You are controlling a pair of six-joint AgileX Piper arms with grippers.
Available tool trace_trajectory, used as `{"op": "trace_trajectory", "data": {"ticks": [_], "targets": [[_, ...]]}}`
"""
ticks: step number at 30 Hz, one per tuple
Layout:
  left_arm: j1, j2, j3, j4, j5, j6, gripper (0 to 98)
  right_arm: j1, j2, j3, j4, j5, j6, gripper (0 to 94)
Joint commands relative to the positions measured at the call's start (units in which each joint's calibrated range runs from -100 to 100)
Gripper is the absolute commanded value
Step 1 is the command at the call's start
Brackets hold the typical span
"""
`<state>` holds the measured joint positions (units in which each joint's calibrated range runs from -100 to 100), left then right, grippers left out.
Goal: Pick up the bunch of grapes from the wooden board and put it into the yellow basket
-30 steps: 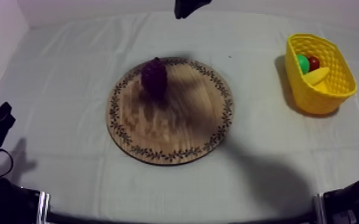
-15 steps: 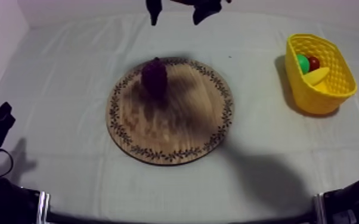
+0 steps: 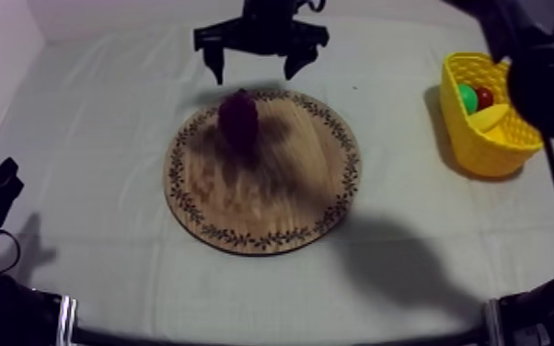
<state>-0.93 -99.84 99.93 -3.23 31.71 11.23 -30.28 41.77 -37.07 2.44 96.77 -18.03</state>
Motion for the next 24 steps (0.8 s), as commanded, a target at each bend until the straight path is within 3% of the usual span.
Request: {"op": "trace_trajectory", "data": {"ticks": [1,24], "targets": [[0.0,0.0,0.0,-0.02,0.0,0.0,0.0,-0.1,3.9,-2.3,0.0,0.3,0.0,69.0],[0.0,0.0,0.0,-0.02,0.0,0.0,0.0,0.6,22.8,-17.4,0.1,0.6,0.7,67.3]]}}
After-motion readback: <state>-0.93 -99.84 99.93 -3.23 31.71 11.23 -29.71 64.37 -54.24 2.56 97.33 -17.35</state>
